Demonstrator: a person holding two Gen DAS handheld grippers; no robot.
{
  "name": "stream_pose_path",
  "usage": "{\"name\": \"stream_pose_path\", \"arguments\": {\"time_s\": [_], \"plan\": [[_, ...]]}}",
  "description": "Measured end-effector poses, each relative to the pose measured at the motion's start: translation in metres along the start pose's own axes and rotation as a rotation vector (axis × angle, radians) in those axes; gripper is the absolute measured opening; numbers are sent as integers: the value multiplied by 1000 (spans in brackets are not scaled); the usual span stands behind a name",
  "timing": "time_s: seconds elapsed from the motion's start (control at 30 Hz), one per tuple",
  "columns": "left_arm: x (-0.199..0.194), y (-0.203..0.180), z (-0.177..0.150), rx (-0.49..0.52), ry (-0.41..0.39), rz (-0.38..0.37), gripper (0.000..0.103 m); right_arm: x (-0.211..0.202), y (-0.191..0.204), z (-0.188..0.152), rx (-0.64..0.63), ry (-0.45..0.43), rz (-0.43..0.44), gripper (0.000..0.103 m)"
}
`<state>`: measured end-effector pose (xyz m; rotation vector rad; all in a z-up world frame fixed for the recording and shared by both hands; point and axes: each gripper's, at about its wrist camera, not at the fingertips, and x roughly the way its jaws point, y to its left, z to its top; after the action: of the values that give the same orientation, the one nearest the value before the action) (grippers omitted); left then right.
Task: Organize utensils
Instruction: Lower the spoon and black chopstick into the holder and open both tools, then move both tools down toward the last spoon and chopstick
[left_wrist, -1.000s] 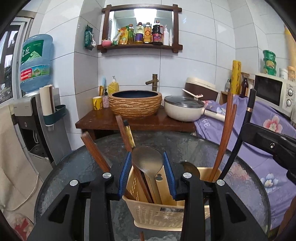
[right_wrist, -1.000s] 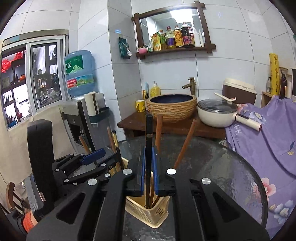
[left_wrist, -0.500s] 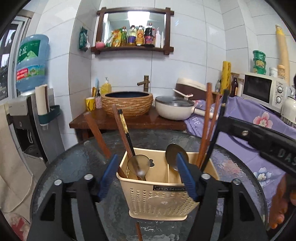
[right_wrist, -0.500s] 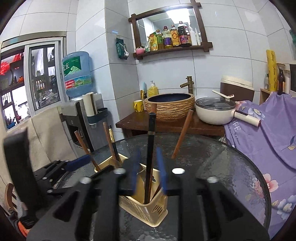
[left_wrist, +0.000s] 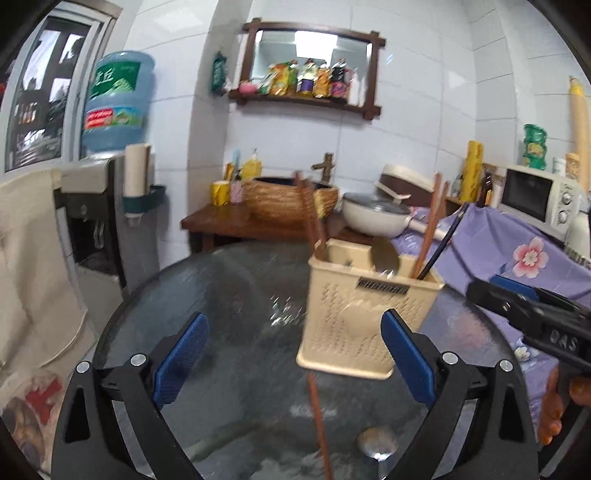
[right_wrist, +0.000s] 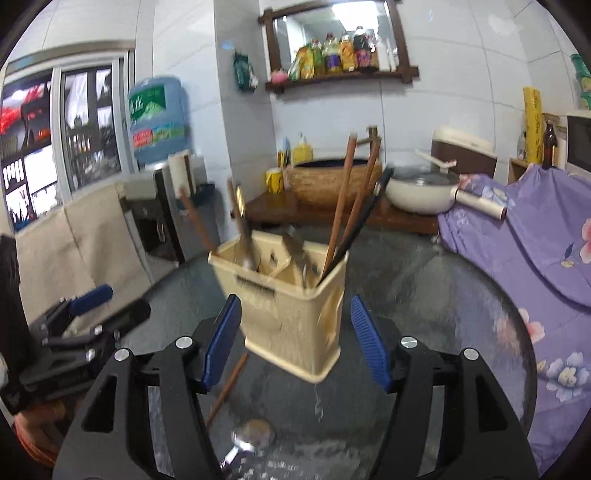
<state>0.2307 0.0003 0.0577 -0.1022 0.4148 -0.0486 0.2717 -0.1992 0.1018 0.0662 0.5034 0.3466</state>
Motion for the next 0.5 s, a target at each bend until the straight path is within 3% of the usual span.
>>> {"name": "stream_pose_path", "arguments": {"time_s": [0.13,0.4,0.5], "plan": [[2,19,-25,-58,82,33,93,14,7,-34,0,107,-17,72],[9,45,-62,-112,199,95,93,48,14,-91,58,318,-26,72],[12,47,-72,-115,227,95,93,55,22,-102,55,360,-22,72]]}}
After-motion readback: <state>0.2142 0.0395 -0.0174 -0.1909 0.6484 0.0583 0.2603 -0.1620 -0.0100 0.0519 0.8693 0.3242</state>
